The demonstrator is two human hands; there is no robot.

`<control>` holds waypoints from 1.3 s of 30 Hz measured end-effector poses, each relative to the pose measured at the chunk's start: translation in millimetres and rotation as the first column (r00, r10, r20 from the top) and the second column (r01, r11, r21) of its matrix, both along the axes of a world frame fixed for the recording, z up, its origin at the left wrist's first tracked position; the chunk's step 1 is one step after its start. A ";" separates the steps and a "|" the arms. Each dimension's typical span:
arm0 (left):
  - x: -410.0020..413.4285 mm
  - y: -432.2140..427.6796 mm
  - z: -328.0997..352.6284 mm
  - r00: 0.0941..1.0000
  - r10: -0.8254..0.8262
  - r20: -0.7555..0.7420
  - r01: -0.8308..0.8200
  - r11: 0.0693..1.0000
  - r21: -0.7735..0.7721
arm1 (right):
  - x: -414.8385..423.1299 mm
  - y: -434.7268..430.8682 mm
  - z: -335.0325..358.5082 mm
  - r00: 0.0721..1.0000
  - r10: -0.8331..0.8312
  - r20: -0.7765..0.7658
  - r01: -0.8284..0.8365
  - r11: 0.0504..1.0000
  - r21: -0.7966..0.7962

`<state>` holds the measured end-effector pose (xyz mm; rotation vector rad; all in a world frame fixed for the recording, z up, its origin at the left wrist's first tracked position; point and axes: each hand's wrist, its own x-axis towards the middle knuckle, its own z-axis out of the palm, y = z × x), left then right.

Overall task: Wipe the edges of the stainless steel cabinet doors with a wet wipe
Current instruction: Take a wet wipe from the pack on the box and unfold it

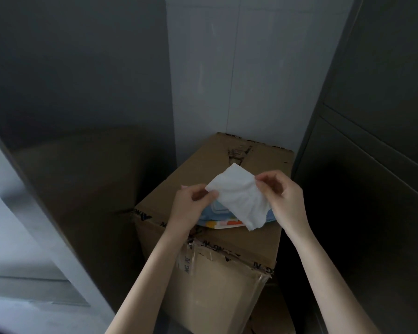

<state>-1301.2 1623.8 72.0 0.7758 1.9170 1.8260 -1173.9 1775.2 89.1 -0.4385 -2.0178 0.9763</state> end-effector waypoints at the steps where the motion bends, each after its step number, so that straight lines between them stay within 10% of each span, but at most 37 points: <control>1: 2.3 0.2 4.2 0.998 -0.001 0.070 -0.003 0.998 0.056 | -0.7 -1.3 0.0 0.998 -0.053 0.029 0.051 0.996 0.075; 6: 8.9 3.7 20.6 0.987 -0.017 0.158 -0.013 0.982 0.189 | -0.1 -13.6 11.2 0.979 -0.192 0.065 0.142 0.878 0.457; 11: 18.6 10.3 32.2 0.989 -0.091 0.116 0.067 0.978 0.195 | 0.4 -34.3 26.1 1.000 0.023 0.006 -0.023 0.942 0.334; 39: 9.4 17.6 37.6 0.989 0.007 -0.148 0.012 0.993 0.122 | 1.8 -17.3 34.2 1.000 -0.002 -0.015 0.005 0.979 0.203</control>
